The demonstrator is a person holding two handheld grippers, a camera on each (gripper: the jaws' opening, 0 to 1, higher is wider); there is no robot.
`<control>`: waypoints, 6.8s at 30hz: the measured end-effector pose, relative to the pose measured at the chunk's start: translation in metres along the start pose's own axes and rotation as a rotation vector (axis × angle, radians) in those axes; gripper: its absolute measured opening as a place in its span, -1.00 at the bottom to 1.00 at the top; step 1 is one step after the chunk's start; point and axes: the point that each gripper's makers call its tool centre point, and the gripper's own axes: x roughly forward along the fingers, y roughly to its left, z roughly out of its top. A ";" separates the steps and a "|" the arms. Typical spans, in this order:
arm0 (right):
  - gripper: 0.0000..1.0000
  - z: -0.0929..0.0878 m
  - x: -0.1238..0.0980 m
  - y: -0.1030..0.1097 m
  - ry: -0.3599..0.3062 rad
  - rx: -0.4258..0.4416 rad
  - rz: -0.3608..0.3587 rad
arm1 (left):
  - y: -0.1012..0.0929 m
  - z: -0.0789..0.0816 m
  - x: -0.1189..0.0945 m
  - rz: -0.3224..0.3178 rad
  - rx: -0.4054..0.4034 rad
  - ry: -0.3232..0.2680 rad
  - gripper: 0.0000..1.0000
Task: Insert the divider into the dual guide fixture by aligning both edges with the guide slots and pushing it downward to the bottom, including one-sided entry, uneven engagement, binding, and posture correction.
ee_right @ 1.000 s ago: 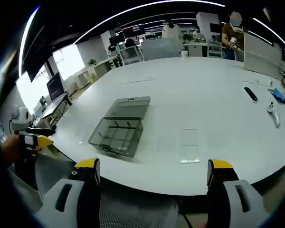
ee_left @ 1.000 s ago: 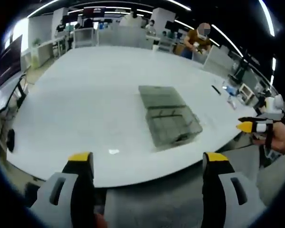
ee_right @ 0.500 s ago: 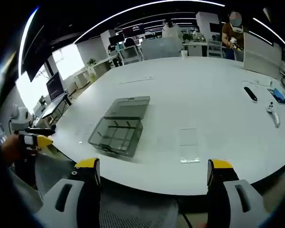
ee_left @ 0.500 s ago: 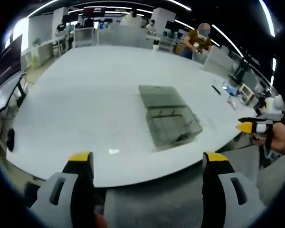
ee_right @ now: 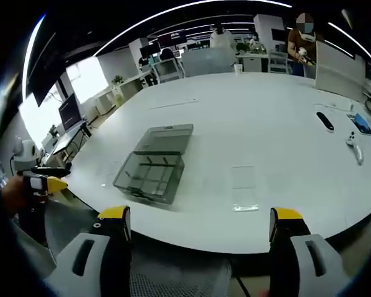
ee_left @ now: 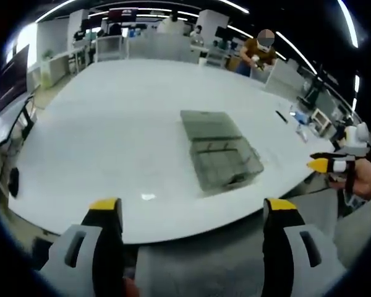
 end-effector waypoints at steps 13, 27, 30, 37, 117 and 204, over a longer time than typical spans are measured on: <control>0.82 -0.002 0.000 0.000 0.008 -0.003 0.004 | -0.001 -0.002 0.001 -0.003 0.004 0.010 0.84; 0.80 -0.001 0.000 0.001 0.003 -0.006 0.008 | -0.003 0.000 0.001 -0.019 -0.007 0.002 0.84; 0.79 -0.002 0.000 0.001 0.010 -0.013 0.009 | -0.004 0.001 0.001 -0.027 -0.008 0.001 0.84; 0.76 -0.002 0.001 0.002 0.013 -0.020 0.012 | -0.007 0.003 0.000 -0.047 -0.007 -0.004 0.84; 0.37 0.017 0.049 -0.031 0.081 -0.081 0.074 | -0.051 0.016 0.022 -0.229 0.116 -0.015 0.70; -0.25 -0.009 0.133 -0.094 0.264 -0.083 -0.103 | -0.056 0.011 0.039 -0.237 0.135 0.042 0.67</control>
